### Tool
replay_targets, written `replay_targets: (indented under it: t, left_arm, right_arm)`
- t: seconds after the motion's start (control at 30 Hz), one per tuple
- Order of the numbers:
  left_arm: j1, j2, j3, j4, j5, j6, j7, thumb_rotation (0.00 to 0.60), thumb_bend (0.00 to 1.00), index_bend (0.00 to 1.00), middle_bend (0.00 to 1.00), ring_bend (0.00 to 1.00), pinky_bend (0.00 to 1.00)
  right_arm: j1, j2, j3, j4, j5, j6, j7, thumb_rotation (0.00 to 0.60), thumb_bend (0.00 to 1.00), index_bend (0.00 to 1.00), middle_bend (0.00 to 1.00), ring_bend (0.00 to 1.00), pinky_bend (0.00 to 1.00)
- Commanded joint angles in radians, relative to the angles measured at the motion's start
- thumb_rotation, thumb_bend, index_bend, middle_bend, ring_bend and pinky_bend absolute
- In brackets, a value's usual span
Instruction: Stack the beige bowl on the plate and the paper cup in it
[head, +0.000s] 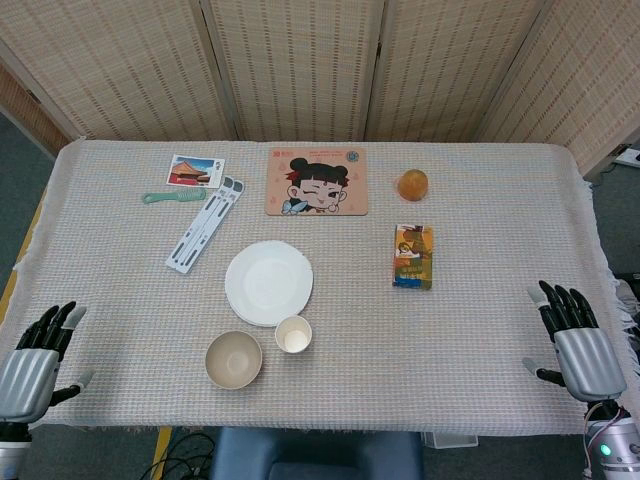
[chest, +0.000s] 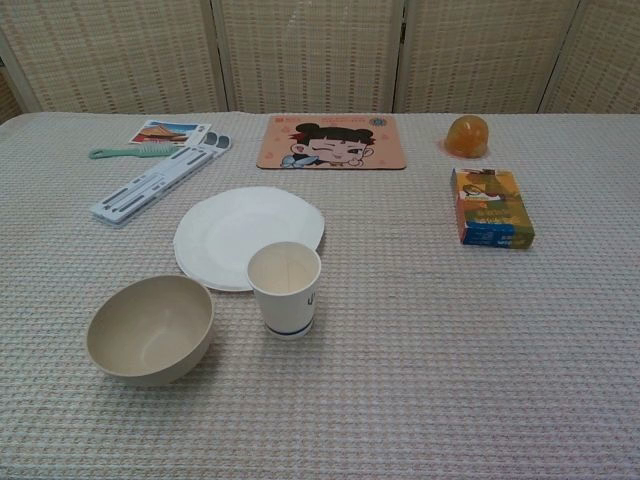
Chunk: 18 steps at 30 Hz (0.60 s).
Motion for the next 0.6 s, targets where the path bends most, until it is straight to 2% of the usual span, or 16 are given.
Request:
replay_targets:
  t: [0.03,0.33,0.47,0.6]
  left_arm:
    - [0.001,-0.001,0.002,-0.001,0.001,0.000,0.004,0.600,0.26,0.05,0.07,0.01,0.20]
    - [0.011,0.004,0.012,-0.015,0.009,0.008,0.004,0.600,0.26,0.06,0.07,0.01,0.20]
    - [0.022,0.022,0.042,-0.059,-0.001,-0.022,0.008,0.600,0.26,0.09,0.07,0.01,0.20]
    - [0.041,0.018,0.053,-0.097,0.003,-0.004,0.055,0.600,0.26,0.11,0.08,0.01,0.20]
  right_arm:
    - [0.000,-0.001,0.002,0.000,0.003,0.000,0.001,0.600,0.10,0.00,0.00,0.00,0.00]
    - [0.002,0.002,0.006,-0.002,0.012,-0.002,0.011,0.600,0.10,0.00,0.00,0.00,0.00]
    - [-0.002,0.012,0.007,-0.002,0.010,0.007,0.036,0.600,0.10,0.00,0.00,0.00,0.00]
    - [-0.003,0.028,0.005,-0.001,0.003,0.010,0.073,0.600,0.10,0.00,0.00,0.00,0.00]
